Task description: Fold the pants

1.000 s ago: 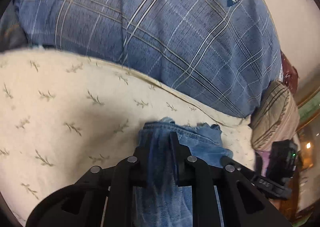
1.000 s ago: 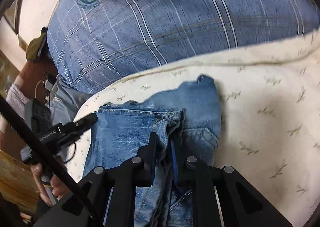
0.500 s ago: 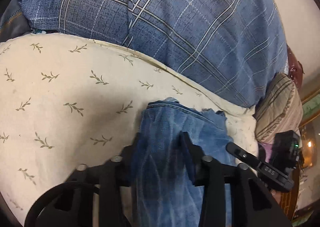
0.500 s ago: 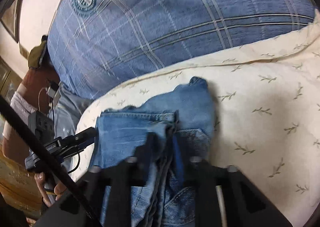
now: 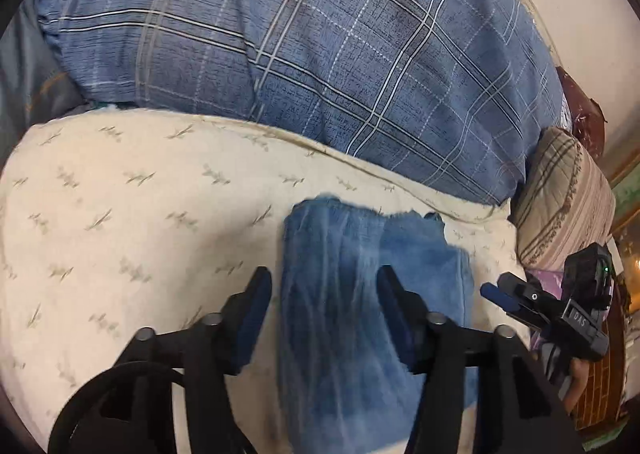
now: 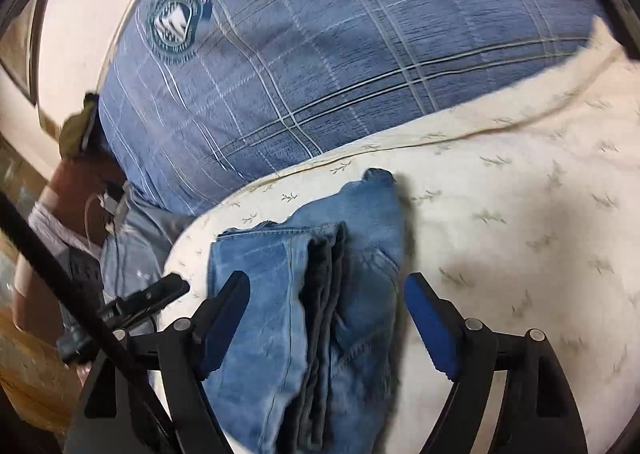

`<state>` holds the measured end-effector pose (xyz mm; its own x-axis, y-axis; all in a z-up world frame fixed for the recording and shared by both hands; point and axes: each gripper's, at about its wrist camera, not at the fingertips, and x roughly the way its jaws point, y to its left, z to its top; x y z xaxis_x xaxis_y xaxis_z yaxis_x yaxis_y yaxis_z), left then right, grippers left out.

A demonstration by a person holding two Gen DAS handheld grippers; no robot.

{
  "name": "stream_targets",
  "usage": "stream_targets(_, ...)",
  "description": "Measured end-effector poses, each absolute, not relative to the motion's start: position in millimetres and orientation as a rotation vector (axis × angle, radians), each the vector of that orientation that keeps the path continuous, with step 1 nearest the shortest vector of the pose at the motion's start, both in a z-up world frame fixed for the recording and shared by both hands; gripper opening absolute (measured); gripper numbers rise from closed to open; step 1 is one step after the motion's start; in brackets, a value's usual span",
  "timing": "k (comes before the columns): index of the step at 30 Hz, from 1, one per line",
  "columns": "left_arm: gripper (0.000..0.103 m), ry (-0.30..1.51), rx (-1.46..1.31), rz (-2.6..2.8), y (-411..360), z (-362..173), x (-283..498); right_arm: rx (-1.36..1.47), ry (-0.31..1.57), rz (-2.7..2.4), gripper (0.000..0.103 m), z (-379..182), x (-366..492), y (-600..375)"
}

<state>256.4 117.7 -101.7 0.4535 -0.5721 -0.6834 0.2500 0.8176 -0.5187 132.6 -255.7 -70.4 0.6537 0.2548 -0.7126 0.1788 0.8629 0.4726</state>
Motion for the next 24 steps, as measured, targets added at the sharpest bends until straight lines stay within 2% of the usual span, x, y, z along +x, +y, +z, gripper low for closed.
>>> stream_targets(8,0.055,1.075,-0.485,-0.514,121,-131,262,0.554,0.979,0.032,0.081,-109,126,-245)
stream_targets(10,0.05,1.099,-0.514,-0.517,118,-139,268,0.548,0.983,0.043,0.07,-113,131,-244)
stream_targets(11,0.045,1.119,-0.536,-0.525,117,-144,271,0.546,0.987,0.054,0.066,-114,133,-244)
stream_targets(12,0.033,1.131,-0.554,-0.551,116,-147,272,0.553,0.985,0.062,0.062,-116,134,-245)
stream_targets(13,0.031,1.127,-0.553,-0.552,115,-146,271,0.555,0.985,0.063,0.06,-116,134,-245)
stream_targets(14,0.028,1.106,-0.54,-0.553,114,-141,268,0.554,0.985,0.067,0.052,-116,135,-244)
stream_targets(15,0.019,1.093,-0.54,-0.573,113,-138,266,0.55,0.984,0.074,0.045,-114,134,-244)
stream_targets(16,0.015,1.076,-0.556,-0.597,114,-135,265,0.538,0.983,0.08,0.042,-111,134,-242)
stream_targets(18,0.014,1.024,-0.58,-0.645,117,-122,260,0.524,0.954,0.09,0.033,-103,131,-239)
stream_targets(22,0.014,0.955,-0.503,-0.638,115,-112,261,0.466,0.852,0.119,0.032,-85,130,-239)
stream_targets(24,0.015,0.971,-0.42,-0.598,105,-120,264,0.472,0.889,0.095,0.034,-94,139,-242)
